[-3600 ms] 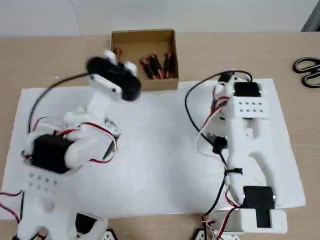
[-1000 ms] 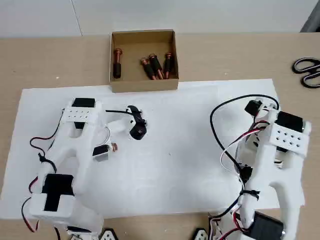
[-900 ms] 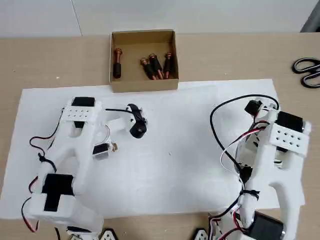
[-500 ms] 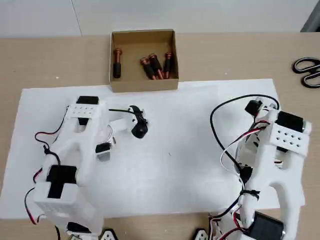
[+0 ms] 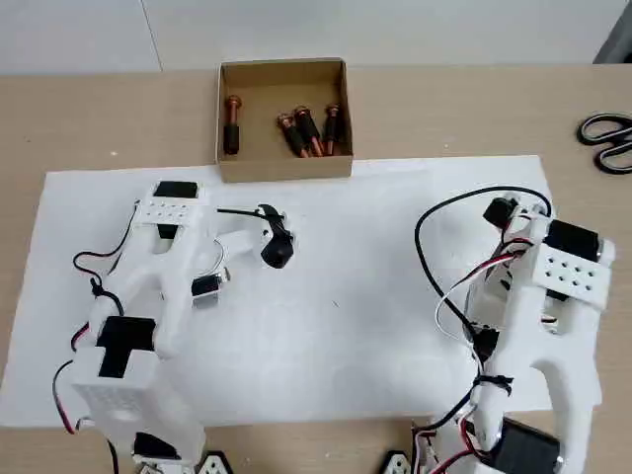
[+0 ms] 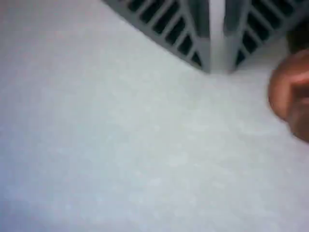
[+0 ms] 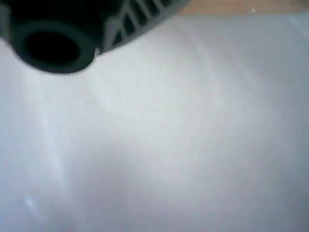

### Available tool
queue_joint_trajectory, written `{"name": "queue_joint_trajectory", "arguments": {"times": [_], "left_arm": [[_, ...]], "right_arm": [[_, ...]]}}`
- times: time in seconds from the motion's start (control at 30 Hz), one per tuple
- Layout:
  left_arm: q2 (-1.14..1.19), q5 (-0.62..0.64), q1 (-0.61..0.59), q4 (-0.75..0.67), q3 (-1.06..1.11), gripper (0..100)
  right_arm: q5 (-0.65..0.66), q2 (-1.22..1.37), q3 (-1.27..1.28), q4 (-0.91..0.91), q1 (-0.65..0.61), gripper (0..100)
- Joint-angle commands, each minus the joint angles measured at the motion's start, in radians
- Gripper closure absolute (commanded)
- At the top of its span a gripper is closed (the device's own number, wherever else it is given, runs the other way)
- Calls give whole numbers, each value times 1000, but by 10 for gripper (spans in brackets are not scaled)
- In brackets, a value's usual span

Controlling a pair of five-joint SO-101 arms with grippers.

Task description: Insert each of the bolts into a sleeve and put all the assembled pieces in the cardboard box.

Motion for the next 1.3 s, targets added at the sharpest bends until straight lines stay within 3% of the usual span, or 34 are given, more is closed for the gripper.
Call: {"name": "queue_joint_trajectory", "arguments": {"times": [0.0, 0.5, 0.7, 1.0, 1.27], "left_arm": [[-26, -9, 11, 44, -51, 994], [-133, -5, 9, 63, -87, 993], [-144, 25, 2, 40, -114, 915], [-132, 25, 2, 18, -154, 910], [35, 25, -11, -28, -162, 910]], "right_arm": [[8, -33, -8, 4, 15, 995], [8, -33, -8, -2, 12, 995], [8, -33, -8, -1, 10, 995], [8, -33, -8, 2, 13, 995], [8, -33, -8, 2, 13, 995]]}}
